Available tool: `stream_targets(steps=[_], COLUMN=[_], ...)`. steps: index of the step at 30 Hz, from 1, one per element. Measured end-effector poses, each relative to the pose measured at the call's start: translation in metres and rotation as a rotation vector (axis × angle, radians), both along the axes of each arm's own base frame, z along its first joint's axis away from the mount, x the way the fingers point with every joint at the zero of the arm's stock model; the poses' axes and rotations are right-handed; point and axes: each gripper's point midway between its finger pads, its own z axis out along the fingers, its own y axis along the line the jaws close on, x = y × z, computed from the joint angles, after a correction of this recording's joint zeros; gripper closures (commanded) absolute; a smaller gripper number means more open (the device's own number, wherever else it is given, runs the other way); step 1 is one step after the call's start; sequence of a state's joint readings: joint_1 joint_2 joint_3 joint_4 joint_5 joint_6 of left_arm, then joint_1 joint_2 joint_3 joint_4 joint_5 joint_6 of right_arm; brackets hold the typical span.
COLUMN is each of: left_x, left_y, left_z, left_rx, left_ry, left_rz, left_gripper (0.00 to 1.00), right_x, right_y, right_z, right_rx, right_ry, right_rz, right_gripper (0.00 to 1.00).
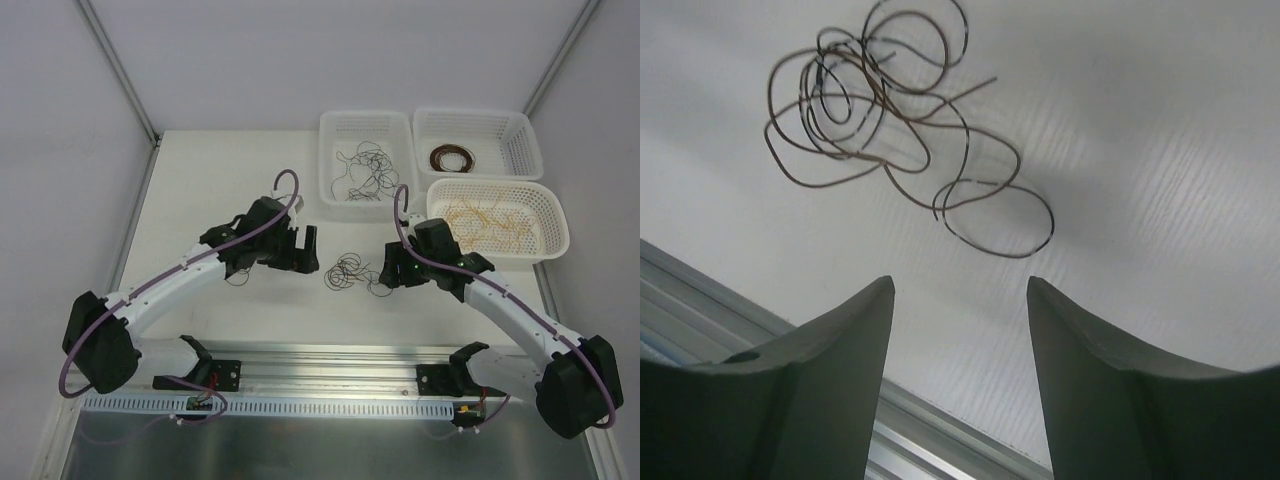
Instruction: Untangle the cables
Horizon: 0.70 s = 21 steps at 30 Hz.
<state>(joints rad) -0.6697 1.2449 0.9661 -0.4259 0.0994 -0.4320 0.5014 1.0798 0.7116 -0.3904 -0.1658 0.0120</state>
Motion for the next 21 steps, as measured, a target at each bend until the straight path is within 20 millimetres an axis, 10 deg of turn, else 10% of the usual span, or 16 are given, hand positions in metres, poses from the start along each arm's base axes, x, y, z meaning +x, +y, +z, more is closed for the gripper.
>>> stream_targets(steps=[12,21], left_x=[-0.023,-0.001], left_y=[-0.068,-0.088], left_z=[-0.049,-0.094], left_rx=[0.063,0.137], left_ry=[-0.097,-0.224], left_rz=[-0.253,-0.391], left_gripper=[0.09,0.33], right_x=[-0.012,-0.013], right_y=[0.007,0.014], right_z=[-0.032,-0.034], right_rx=[0.020,0.059], right_ry=[0.026,0.026], right_rz=[0.000,0.015], right_gripper=[0.53,0.62])
